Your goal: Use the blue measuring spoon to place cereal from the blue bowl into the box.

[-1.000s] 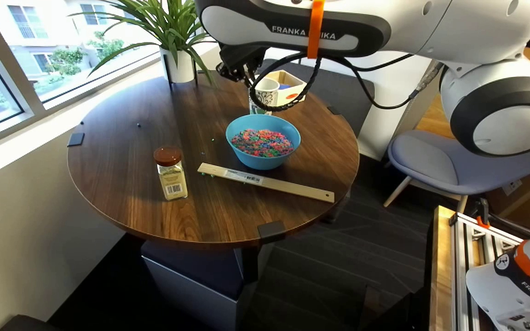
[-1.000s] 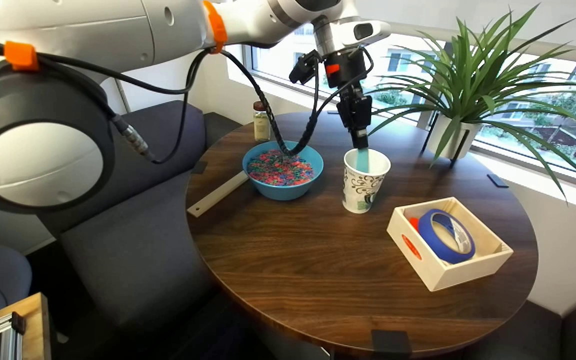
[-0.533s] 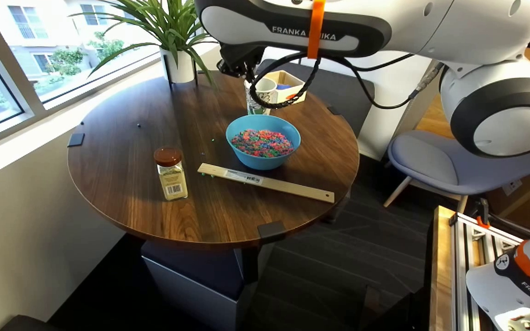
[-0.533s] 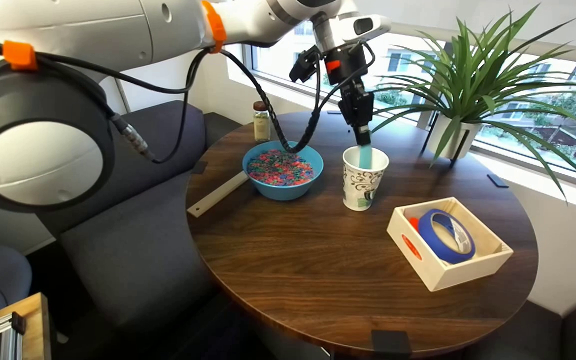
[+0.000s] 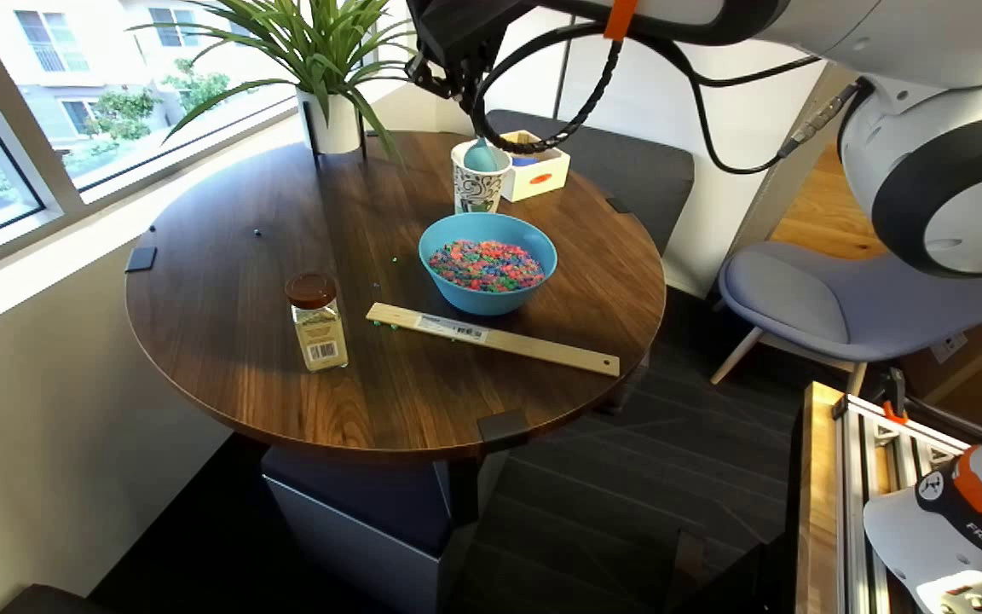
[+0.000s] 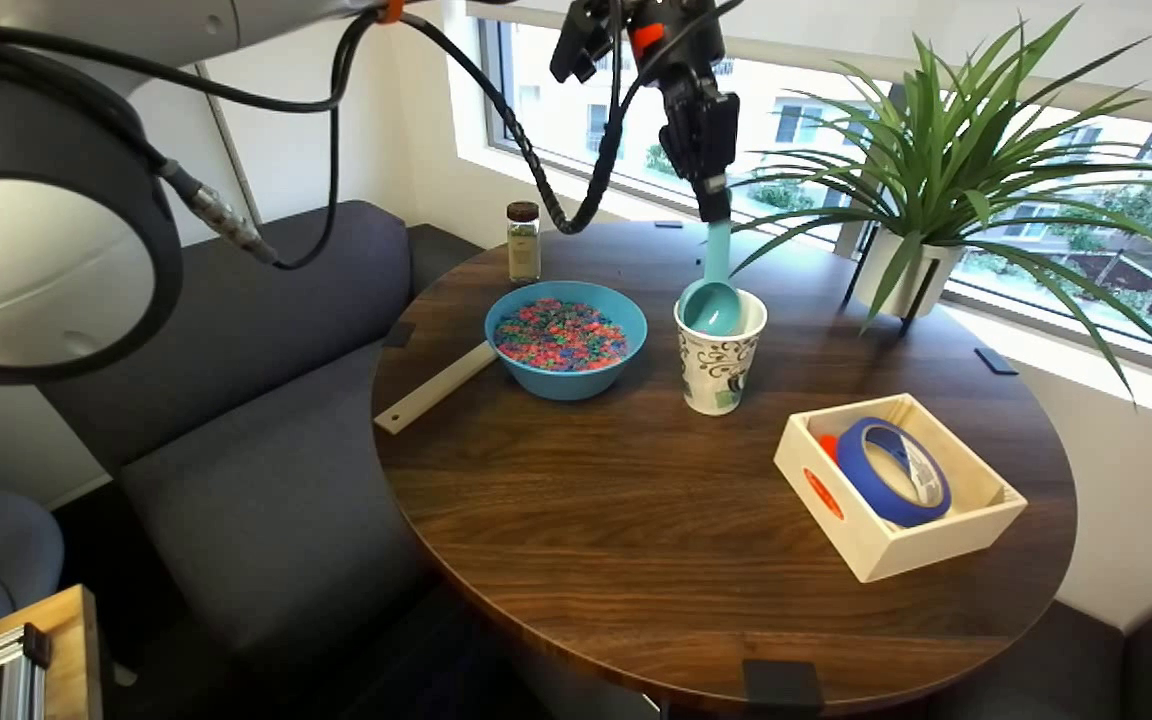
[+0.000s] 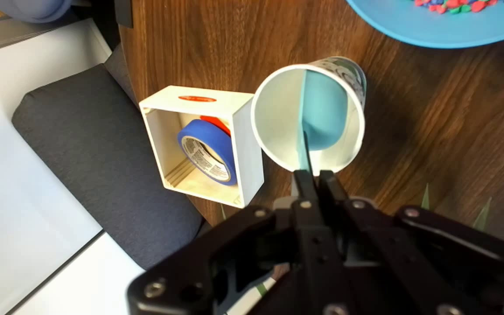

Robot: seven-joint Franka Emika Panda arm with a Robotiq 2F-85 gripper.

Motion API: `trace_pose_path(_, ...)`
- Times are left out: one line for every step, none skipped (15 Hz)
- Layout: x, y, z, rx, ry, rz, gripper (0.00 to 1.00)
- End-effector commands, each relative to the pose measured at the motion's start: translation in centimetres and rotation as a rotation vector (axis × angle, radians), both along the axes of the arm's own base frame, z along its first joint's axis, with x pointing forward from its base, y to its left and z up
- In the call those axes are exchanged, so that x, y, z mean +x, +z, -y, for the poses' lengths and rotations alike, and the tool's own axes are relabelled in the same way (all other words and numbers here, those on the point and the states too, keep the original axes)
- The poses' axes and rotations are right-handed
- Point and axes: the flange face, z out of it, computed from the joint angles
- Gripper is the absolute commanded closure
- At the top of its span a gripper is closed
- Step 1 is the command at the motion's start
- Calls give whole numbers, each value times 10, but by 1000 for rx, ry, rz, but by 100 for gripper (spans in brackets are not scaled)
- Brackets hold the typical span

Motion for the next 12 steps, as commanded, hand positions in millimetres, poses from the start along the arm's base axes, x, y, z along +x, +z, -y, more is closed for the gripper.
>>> trace_pose_path(-20, 35, 6, 66, -3, -19, 93)
trace_pose_path(-24, 46, 8, 84, -16, -2, 93)
trace_pose_path(-29, 57, 9, 116, -12, 13, 93)
trace_pose_path(-33, 67, 7, 156, -2, 35, 93)
trace_pose_path(-37, 76, 6, 209, 10, 41, 93)
trace_pose_path(-40, 84, 4, 257, 10, 52, 93)
trace_pose_path(-44, 93, -1, 322, 32, 60, 93)
trace_pose_path(-47, 97, -5, 366, 50, 59, 93)
trace_pose_path(-50, 99, -10, 417, 71, 43, 93)
trace_pose_path(-52, 99, -13, 465, 87, 26, 93)
trace_pose_path(-52, 96, -15, 514, 90, 7, 93)
trace_pose_path(-52, 91, -17, 550, 81, -16, 93)
